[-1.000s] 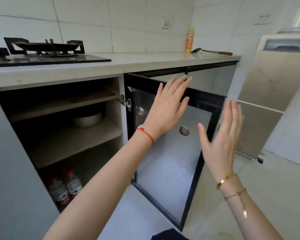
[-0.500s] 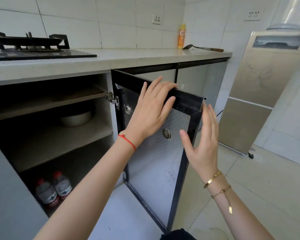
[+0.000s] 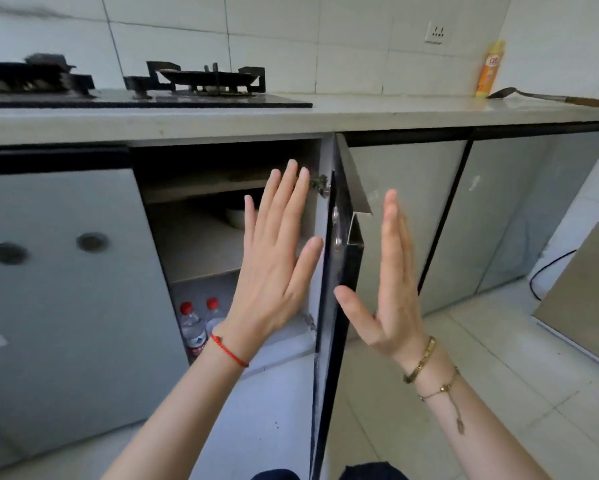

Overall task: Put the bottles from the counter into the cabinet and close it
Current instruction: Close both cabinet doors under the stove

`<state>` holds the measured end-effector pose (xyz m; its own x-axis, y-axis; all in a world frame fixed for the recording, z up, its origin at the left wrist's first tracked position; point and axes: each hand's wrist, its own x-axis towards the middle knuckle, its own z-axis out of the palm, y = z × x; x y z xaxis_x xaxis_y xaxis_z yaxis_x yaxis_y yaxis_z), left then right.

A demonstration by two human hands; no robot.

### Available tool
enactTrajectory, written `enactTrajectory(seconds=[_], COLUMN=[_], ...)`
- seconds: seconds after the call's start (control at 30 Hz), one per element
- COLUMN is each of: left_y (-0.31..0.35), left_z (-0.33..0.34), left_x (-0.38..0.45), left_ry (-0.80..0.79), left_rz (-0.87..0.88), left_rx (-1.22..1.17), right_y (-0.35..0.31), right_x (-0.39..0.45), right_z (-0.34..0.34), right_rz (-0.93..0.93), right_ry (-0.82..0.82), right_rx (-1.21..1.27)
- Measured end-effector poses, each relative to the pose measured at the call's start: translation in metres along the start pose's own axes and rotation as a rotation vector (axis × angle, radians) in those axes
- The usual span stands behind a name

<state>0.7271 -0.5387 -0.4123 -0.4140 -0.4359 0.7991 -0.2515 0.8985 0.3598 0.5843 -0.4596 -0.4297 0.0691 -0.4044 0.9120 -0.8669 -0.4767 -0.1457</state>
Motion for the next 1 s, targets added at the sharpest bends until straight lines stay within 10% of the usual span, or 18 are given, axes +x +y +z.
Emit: enactTrajectory(seconds=[1.0], left_y=[-0.059], left_z=[-0.059], left_x=[-0.061], left_ry=[0.151], left_rz=[-0.214], left_rx=[0.303], right_y=[-0.038], right_x=[0.073], right_z=[0.092], right_rz=[-0.102], right_ry=[-0.169], right_rx=[0.308])
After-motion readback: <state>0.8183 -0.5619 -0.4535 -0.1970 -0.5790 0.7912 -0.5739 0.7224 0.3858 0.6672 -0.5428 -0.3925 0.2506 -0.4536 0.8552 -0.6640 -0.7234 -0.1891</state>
